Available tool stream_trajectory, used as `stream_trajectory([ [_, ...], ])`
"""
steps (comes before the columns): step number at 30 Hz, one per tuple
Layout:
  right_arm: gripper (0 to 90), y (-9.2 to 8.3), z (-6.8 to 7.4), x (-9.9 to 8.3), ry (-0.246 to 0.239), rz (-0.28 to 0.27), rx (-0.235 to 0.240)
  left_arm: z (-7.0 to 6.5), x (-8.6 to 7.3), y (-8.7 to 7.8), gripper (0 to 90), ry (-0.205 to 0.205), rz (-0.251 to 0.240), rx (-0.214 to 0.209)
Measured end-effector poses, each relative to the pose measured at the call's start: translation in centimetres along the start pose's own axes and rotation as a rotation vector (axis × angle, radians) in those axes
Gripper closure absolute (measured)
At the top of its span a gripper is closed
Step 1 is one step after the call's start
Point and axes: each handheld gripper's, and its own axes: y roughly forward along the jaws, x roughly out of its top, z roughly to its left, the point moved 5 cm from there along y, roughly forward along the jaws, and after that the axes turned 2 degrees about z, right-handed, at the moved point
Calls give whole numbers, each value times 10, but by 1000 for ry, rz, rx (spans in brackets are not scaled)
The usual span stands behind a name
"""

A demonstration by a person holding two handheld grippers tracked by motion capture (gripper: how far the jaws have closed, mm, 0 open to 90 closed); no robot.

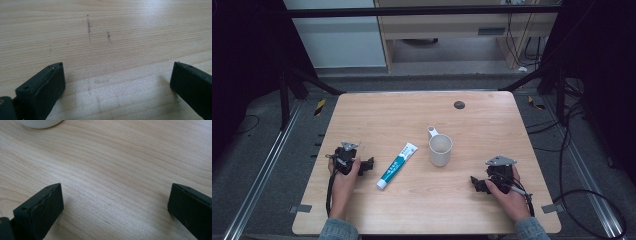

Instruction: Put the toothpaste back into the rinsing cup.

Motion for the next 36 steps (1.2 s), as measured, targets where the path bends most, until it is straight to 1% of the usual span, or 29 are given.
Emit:
stream_trajectory([
  [7,4,0,0,0,0,0,0,1,-2,-3,0,11,3,-15],
  [8,4,0,0,0,-2,0,0,1,-2,-4,16,10,2,-14],
  [9,4,0,0,0,3,2,3,2,-2,-6,33,10,-4,-19],
  [10,4,0,0,0,-2,0,0,2,-1,-8,28,5,-11,-22],
  [13,4,0,0,0,-2,0,0,1,3,-15,27,10,-41,-26],
  [15,4,0,0,0,3,1,2,0,6,-20,28,13,-52,-26],
  [17,4,0,0,0,2,1,2,-3,9,-26,34,17,-65,-33],
  [19,4,0,0,0,5,2,5,-9,12,-32,54,21,-67,-59],
  [20,4,0,0,0,0,0,0,-11,13,-34,53,26,-69,-63],
  [21,4,0,0,0,3,2,3,-14,15,-37,53,36,-71,-67],
  [24,4,0,0,0,3,2,2,-27,20,-43,52,64,-64,-94],
  [26,4,0,0,0,1,2,0,-36,23,-46,50,92,-57,-98],
  [28,4,0,0,0,3,3,2,-44,26,-50,50,112,-55,-102],
  [31,4,0,0,0,2,2,3,-55,31,-56,49,122,-63,-115],
  [36,4,0,0,0,-2,-1,0,-73,36,-62,42,161,-52,-133],
])
